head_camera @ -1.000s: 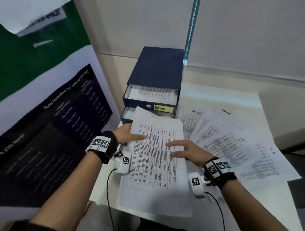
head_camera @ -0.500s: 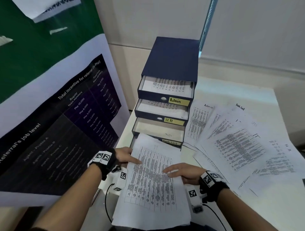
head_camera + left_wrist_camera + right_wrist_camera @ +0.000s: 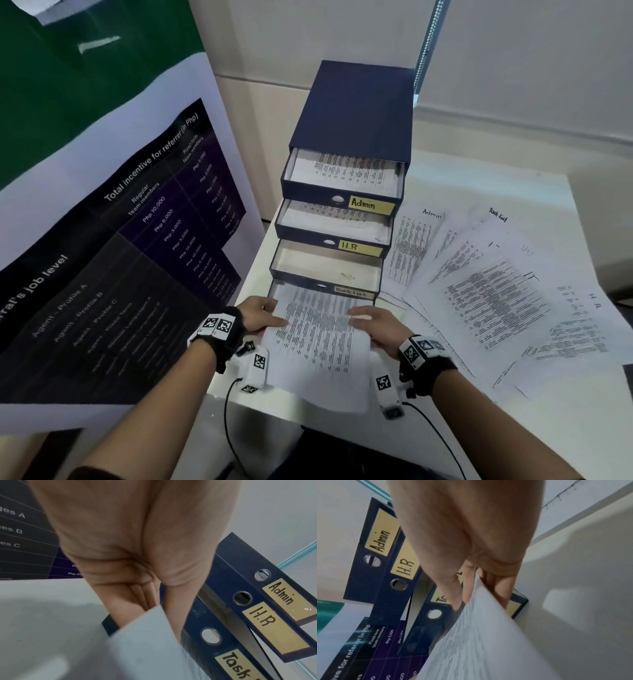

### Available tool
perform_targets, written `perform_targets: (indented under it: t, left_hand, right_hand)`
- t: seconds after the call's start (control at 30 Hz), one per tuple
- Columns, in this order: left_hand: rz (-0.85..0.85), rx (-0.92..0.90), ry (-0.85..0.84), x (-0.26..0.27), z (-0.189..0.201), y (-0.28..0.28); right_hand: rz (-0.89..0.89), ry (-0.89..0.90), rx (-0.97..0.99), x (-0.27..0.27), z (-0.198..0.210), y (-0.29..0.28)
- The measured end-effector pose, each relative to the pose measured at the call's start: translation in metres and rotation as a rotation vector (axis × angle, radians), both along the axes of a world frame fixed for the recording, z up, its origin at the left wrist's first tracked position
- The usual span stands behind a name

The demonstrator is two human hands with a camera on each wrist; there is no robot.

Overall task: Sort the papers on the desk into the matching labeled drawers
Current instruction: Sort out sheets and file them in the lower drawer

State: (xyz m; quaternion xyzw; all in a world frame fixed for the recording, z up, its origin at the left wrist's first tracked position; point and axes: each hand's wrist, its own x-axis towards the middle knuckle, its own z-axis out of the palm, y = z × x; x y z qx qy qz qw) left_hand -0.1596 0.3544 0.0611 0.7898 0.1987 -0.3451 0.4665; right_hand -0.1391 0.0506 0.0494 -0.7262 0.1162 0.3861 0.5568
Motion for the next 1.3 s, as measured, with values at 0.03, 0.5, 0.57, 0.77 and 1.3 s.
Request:
perform_targets:
  t: [0.03,0.5,0.57,0.77,1.3]
  left_hand:
    - [0.054,-0.011,-0.025,0.003,-0.002,-0.004]
    - [0.073,0.341,-0.235,0.022,-0.022,-0.034]
    - [0.104,0.392,-0.3,0.025,-0.028,-0.034]
    - [0.156,0.463,-0.292,0.037,-0.044,-0.045]
    - [-0.59,0.213,-0.132,0.064,0.04,-0.218]
  right_hand:
    - [0.04,0.049,0.031,-0.002,0.002,-0.002]
    - [0.006,-0.176,-0.276,0.019,-0.03,0.012]
    - [0.055,-0.189,-0.299,0.02,-0.032,0.018]
    - [-0.124,-0.026,0.013,0.017,-0.002,-0.025]
    - [0.486,-0.568,-0.965,0.002,-0.072,-0.236]
